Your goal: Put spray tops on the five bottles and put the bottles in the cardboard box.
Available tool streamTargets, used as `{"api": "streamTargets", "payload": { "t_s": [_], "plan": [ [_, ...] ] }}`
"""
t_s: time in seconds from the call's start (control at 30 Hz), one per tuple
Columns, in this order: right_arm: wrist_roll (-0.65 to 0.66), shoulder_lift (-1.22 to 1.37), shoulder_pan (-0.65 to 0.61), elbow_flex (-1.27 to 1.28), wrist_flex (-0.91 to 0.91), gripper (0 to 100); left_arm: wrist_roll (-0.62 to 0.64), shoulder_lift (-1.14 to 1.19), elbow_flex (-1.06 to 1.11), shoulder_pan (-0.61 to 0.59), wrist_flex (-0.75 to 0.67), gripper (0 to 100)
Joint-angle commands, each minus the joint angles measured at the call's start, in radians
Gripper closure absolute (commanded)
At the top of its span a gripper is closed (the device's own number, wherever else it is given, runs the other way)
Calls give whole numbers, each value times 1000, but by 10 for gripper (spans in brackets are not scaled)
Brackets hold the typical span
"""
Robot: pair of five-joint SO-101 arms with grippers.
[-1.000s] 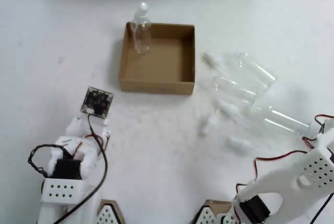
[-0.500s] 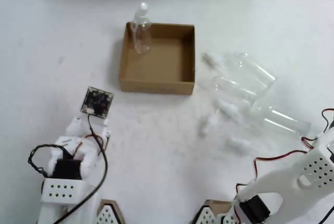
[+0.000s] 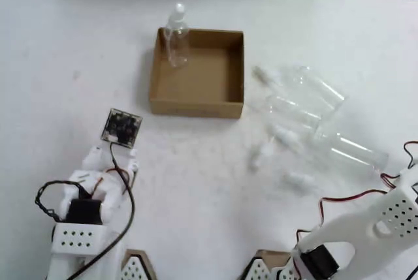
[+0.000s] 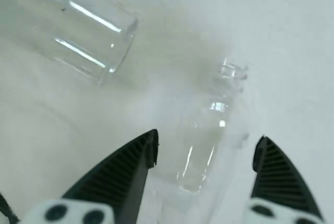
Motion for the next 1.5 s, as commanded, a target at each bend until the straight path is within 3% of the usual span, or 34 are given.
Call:
{"api": "streamTargets", "payload": {
  "t_s": [0.0, 0.67, 1.1, 1.47],
  "plan": [
    [14, -91, 5, 23, 27, 726, -9, -12, -11, 5, -21, 976],
    [29, -111, 8, 210, -206, 726, -9, -12, -11, 5, -21, 976],
    [227, -317, 13, 229, -76, 722, -9, -12, -11, 4, -23, 976],
    [358, -427, 50, 543, -223, 633, -9, -12, -11, 4, -23, 976]
  ]
}}
